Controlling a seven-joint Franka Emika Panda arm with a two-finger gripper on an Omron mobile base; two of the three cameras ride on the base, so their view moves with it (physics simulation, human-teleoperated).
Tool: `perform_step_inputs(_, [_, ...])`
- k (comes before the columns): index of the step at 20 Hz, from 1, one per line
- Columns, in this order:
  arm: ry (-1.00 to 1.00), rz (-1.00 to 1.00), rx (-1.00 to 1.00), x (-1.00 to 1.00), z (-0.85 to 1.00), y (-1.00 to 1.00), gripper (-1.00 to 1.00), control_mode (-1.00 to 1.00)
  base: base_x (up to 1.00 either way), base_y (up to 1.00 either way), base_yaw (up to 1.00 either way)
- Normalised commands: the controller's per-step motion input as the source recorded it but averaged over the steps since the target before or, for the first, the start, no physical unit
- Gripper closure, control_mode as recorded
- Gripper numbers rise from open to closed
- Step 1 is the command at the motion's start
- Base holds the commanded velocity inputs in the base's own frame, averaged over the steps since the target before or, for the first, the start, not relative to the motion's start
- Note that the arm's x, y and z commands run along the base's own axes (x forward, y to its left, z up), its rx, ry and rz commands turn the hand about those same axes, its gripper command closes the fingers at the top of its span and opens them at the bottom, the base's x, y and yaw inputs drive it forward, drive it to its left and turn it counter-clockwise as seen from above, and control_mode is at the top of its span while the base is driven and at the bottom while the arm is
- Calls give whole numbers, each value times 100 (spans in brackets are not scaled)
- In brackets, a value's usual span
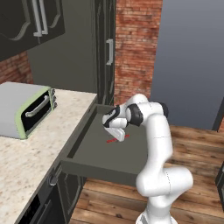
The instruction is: Take a straw from the drawer in front and place it inside the glass cup on the dining counter.
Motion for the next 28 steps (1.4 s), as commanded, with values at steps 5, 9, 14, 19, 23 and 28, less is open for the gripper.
perform_step_inputs(5, [1, 0, 0, 0, -15, 6, -100, -100, 0, 0, 0])
perform_step_inputs(9, [0, 0, 0, 1, -10, 6, -100, -100, 0, 0, 0])
perform_step_inputs(14, [2, 0, 0, 5, -10, 3, -100, -100, 0, 0, 0])
perform_step_inputs(19, [4, 0, 0, 4, -13, 0, -100, -100, 0, 0, 0])
perform_step_inputs(23, [5, 0, -4, 0, -24, 0, -100, -100, 0, 0, 0])
perform_step_inputs(28, [5, -3, -8, -2, -37, 0, 100, -100, 0, 0, 0])
